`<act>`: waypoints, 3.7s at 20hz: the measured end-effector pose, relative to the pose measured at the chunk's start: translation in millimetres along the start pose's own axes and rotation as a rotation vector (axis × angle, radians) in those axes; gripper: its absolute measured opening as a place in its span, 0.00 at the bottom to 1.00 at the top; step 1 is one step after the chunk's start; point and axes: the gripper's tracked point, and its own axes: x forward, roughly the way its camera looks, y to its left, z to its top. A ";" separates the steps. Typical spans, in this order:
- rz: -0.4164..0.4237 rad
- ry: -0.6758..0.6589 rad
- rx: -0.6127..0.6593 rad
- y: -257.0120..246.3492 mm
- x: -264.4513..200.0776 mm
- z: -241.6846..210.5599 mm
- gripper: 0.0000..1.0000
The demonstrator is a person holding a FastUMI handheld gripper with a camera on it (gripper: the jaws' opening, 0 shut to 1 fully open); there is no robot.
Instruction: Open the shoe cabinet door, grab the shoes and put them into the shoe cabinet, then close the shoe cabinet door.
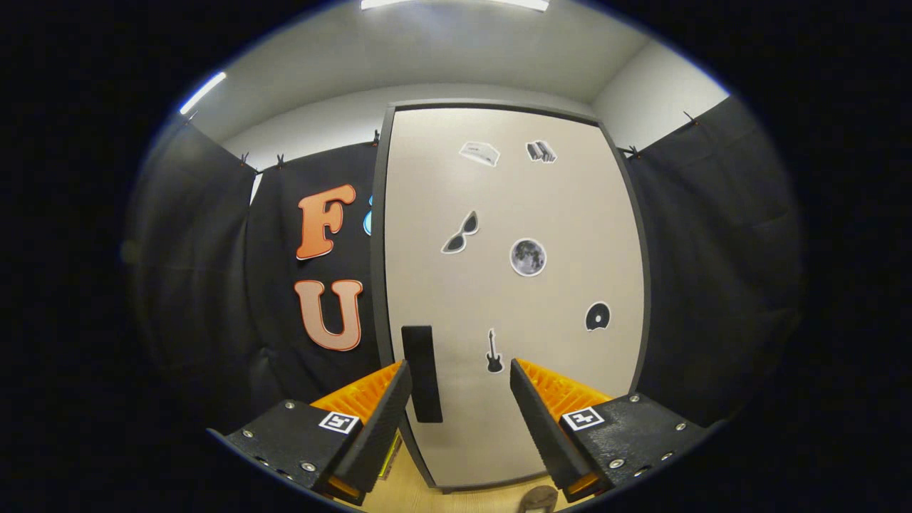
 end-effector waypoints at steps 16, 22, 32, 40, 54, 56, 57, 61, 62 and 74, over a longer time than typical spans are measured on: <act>0.036 0.062 -0.035 30.6 71.7 -42.5 0.63; 0.029 0.074 -0.037 37.6 76.9 -47.1 0.39; 0.050 0.095 -0.017 37.0 72.2 -48.1 0.33; 0.043 0.069 -0.059 29.0 49.5 -43.4 0.33; -0.018 0.079 -0.032 -6.9 -9.3 -30.8 0.31; -0.008 0.071 -0.030 -13.3 -17.8 -29.1 0.31; 0.000 0.067 -0.030 -16.4 -23.4 -28.8 0.31; 0.016 0.061 -0.007 -32.9 -41.5 -28.5 0.31; 0.017 0.065 0.005 -37.6 -44.3 -28.0 0.31; -0.152 0.024 0.032 -143.5 -84.3 -19.4 0.31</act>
